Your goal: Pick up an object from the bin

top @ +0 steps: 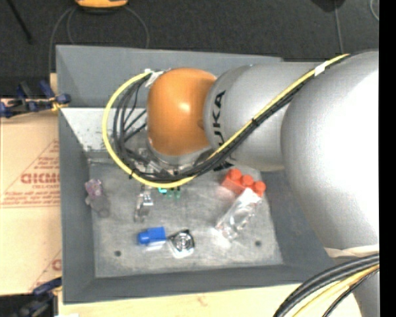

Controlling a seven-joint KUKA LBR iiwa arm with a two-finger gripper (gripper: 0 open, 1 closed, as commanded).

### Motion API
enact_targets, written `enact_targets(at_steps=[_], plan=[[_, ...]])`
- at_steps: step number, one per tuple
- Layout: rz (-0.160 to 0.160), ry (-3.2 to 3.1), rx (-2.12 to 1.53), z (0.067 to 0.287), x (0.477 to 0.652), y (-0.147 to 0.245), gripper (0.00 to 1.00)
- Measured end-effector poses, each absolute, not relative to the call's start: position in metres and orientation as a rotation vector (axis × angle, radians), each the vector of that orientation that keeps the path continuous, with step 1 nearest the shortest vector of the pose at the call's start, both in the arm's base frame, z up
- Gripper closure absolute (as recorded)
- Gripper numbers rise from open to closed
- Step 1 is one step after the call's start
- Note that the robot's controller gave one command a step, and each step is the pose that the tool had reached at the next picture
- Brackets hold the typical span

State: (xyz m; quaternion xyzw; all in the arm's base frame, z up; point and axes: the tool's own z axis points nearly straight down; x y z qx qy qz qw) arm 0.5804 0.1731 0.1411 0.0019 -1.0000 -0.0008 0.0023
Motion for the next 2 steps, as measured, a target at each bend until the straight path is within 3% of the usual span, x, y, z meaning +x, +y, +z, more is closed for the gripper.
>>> enact_targets(at_steps=[1, 2], plan=[[0.004, -3.12, 0.328, 0.117, 0.493, 0.137, 0.0], [-0.001, -3.02, 0.878, 0.075, 0.521, 0.14, 0.0]])
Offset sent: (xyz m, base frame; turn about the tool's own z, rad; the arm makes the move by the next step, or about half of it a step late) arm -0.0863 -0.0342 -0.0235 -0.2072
